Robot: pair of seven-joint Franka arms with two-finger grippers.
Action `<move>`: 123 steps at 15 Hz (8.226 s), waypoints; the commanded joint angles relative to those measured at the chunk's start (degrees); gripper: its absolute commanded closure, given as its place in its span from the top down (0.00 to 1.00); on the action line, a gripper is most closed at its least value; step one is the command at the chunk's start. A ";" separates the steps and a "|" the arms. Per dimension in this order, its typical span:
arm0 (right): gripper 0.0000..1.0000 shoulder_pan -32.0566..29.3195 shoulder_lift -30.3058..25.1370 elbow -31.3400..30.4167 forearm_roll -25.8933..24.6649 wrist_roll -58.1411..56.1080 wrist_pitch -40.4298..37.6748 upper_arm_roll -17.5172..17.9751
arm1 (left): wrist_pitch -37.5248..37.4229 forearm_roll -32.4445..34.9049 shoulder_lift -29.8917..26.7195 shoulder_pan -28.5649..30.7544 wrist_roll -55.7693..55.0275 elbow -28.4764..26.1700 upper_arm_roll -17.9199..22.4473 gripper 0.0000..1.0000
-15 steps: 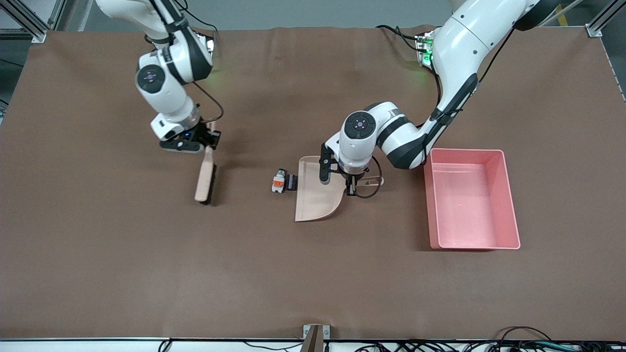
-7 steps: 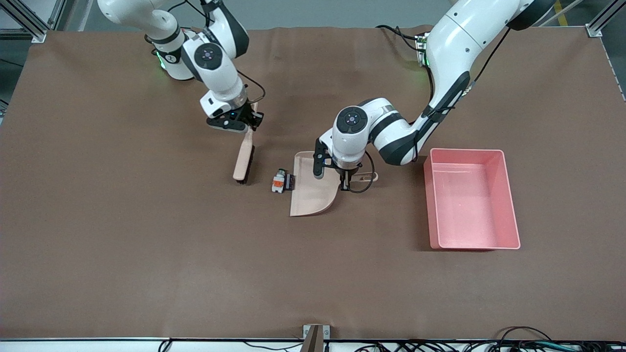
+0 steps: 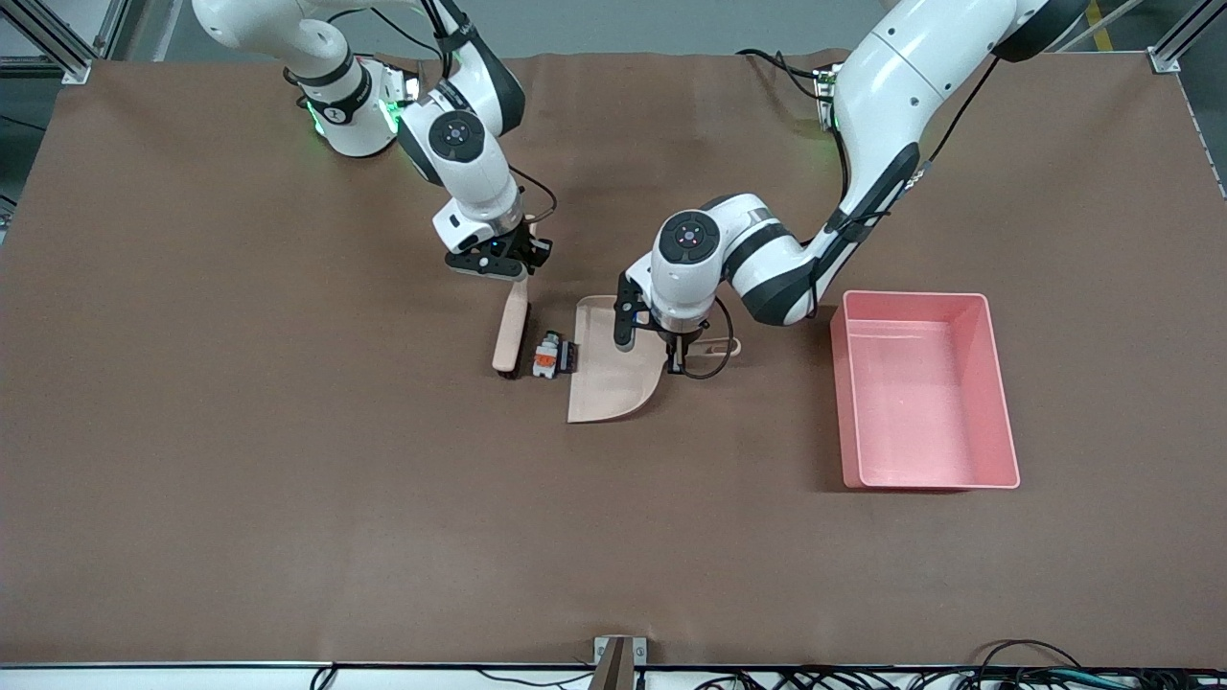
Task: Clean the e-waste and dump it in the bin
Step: 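Sweep the capacitor and switch into the dustpan with the brush, then carry the dustpan over the pink bin while the right gripper withdraws, then tilt the dustpan over the pink bin with the left gripper, then set the dustpan back on the table with the left gripper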
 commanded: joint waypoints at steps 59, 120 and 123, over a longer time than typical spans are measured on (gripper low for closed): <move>0.91 -57.02 -16.43 -25.10 -4.07 -58.46 -0.75 0.35 | -20.36 -0.96 -0.52 75.30 38.92 3.80 -37.46 0.00; 1.00 -51.14 -13.44 47.76 -8.37 -56.00 -66.68 1.58 | -19.77 -2.80 -14.16 14.85 9.14 10.84 -2.65 0.00; 1.00 -49.20 -13.70 47.76 -10.22 -55.48 -67.03 2.11 | -15.72 -3.59 -9.50 11.07 5.90 9.00 -2.83 0.00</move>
